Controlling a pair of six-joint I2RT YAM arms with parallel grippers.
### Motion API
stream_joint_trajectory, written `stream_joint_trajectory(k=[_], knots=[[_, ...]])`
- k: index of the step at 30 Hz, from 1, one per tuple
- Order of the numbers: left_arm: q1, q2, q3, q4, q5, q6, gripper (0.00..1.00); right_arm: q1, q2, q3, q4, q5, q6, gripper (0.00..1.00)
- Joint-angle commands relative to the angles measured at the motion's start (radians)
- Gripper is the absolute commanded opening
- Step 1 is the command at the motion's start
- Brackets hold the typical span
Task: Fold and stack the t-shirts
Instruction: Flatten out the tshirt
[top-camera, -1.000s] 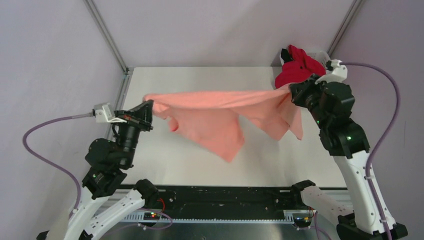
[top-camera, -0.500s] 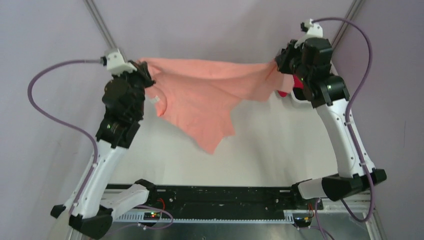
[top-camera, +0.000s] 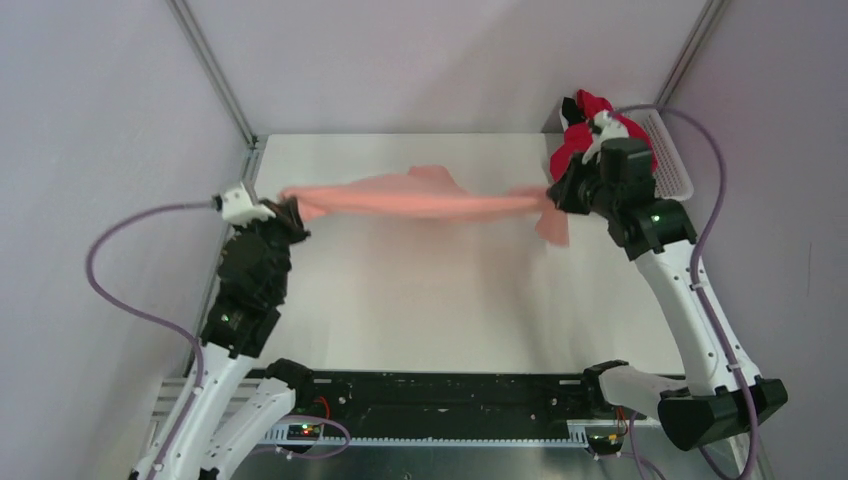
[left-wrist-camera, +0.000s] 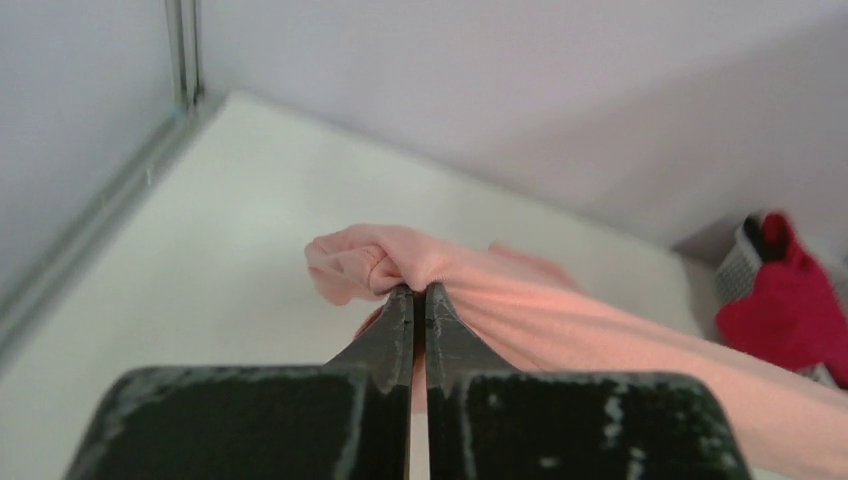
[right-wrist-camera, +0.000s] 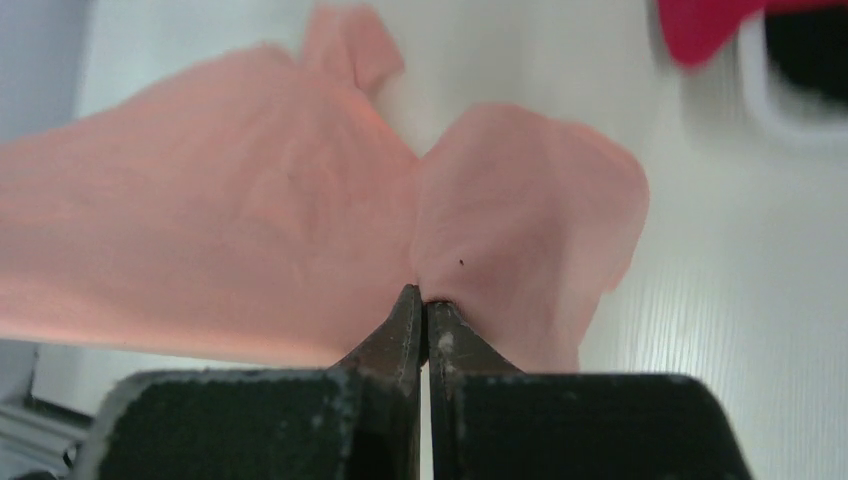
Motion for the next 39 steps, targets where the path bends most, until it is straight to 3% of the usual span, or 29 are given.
stream_joint_trajectory(k=[1, 5, 10, 11, 14, 17, 18, 20, 25, 29, 35, 39], knots=[[0.014, -0.109, -0.25, -0.022, -0.034, -0.207, 0.0, -0.015, -0.032, -0.145, -0.057, 0.001, 0.027, 0.0], [0.015, -0.113, -0.38, -0.026, -0.042, -0.294, 0.0, -0.017, 0.069, -0.221, -0.026, 0.004, 0.02, 0.02], [0.016, 0.093, -0.353, -0.018, -0.115, -0.308, 0.0, -0.03, 0.346, -0.16, 0.131, 0.034, 0.006, 0.08], [0.017, 0.159, -0.33, -0.014, -0.115, -0.311, 0.0, -0.032, 0.381, -0.125, 0.147, 0.072, -0.005, 0.16], [0.019, 0.278, -0.288, 0.005, -0.117, -0.307, 0.0, -0.034, 0.538, -0.017, 0.178, 0.109, -0.049, 0.57], [0.03, 0.39, -0.251, 0.022, -0.101, -0.313, 0.0, -0.025, 0.579, 0.025, 0.154, 0.179, -0.037, 0.76], [0.032, 0.407, -0.247, 0.023, -0.08, -0.316, 0.0, -0.013, 0.565, 0.011, 0.147, 0.198, -0.029, 0.87], [0.034, 0.444, -0.241, 0.031, -0.051, -0.324, 0.0, 0.016, 0.484, -0.046, 0.143, 0.262, -0.007, 0.96], [0.035, 0.468, -0.276, 0.046, 0.0, -0.341, 0.0, 0.114, 0.186, -0.316, 0.129, 0.279, 0.155, 0.99], [0.034, 0.453, -0.299, 0.052, 0.027, -0.348, 0.0, 0.215, 0.023, -0.594, 0.181, 0.175, 0.27, 0.99], [0.034, 0.426, -0.32, 0.056, 0.046, -0.357, 0.0, 0.342, 0.002, -0.756, 0.21, 0.176, 0.35, 0.97], [0.034, 0.42, -0.326, 0.058, 0.052, -0.361, 0.0, 0.411, 0.046, -0.779, 0.294, 0.248, 0.43, 0.94]])
